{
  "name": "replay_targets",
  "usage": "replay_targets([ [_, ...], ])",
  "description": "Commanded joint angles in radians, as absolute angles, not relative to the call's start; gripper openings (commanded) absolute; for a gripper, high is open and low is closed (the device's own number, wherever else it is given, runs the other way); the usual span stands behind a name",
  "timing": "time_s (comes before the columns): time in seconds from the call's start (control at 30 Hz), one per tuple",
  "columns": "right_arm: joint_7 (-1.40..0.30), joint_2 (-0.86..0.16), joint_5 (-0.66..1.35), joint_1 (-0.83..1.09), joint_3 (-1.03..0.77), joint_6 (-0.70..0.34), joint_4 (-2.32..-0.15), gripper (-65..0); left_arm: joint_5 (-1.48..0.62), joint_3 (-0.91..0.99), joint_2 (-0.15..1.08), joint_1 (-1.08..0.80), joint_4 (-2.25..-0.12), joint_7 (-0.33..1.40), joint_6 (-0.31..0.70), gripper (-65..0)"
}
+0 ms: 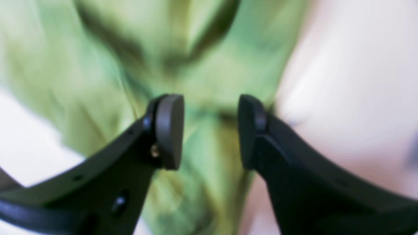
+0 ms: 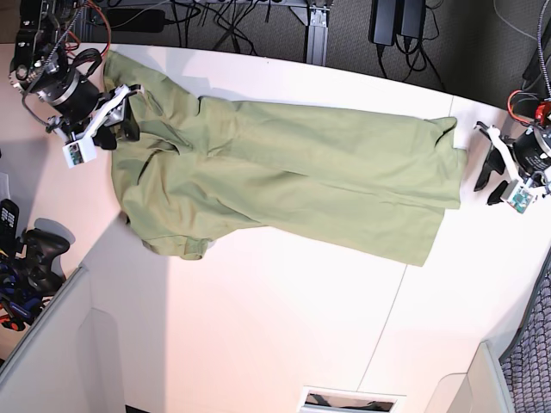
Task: Layout the t-shirt on the table in an organized manner, then fold the t-shirt properly
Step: 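Release the shirt with the left gripper and move it aside, then grasp the shirt edge near the sleeve with the left gripper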
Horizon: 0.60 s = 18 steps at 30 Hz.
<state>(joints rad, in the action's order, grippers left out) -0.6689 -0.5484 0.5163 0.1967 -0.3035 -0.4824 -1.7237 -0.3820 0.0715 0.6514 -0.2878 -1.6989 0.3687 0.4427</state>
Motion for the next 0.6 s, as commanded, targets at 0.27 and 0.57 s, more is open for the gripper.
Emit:
replay_targets([
  [0.27, -0.594, -0.531, 0.565, -0.112, -0.421, -0.478, -1.600, -35.8, -0.455, 0.083, 0.720, -0.283, -1.752, 0.379, 0.492, -40.3],
  [0.57, -0.514, -0.426, 0.529, -0.548, -0.420, -0.476, -0.929, -31.4, -0.464, 0.083, 0.720, -0.311, -1.751, 0.388, 0.514, -40.3],
])
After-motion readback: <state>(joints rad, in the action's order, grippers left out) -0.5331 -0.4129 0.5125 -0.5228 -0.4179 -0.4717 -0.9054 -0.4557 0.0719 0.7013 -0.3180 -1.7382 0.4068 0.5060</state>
